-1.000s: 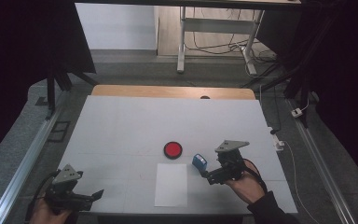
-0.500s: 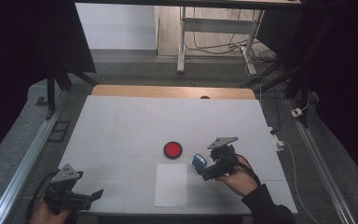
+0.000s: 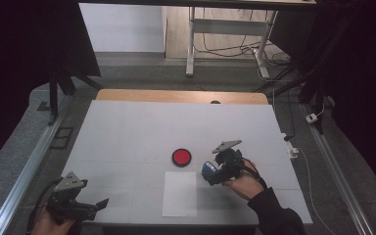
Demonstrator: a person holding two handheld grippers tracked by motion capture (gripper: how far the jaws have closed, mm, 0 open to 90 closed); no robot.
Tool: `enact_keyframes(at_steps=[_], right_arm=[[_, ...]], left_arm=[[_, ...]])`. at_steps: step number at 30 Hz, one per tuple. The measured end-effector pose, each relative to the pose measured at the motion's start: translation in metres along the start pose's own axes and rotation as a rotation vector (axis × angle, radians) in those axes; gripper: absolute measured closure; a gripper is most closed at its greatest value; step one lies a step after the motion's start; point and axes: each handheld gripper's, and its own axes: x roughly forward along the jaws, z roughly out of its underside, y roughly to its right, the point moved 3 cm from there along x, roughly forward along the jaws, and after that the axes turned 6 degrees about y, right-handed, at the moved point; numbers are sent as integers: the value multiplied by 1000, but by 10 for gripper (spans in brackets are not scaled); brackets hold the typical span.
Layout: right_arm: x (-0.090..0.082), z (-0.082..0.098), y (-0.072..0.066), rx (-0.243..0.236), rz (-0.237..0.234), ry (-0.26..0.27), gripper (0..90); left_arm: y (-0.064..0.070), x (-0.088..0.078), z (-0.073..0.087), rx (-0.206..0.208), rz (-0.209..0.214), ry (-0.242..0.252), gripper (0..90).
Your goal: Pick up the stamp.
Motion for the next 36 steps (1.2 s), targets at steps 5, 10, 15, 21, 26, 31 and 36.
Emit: enact_keyframes(at_steps=[5,10,15,21,26,31,36], right_arm=[[6,1,1,-1,15,-21,0],[10,3,1,-9,21,-44,0],[10,2,1,-10,39,-49,51],[8,1,2,3,14,-41,286],[7,-1,2,8,-7,-37,436],[7,-1,-1,12,-19,-56,537],[6,-3,-2,3,-20,-48,622]], left_arm=[[0,0,0,1,1,0,14],[0,0,0,1,3,-1,14],[0,0,0,2,2,-3,14],[0,1,0,5,0,-4,14],[1,1,0,6,0,-5,15],[1,1,0,6,1,-6,15],[1,1,0,8,0,-6,15]])
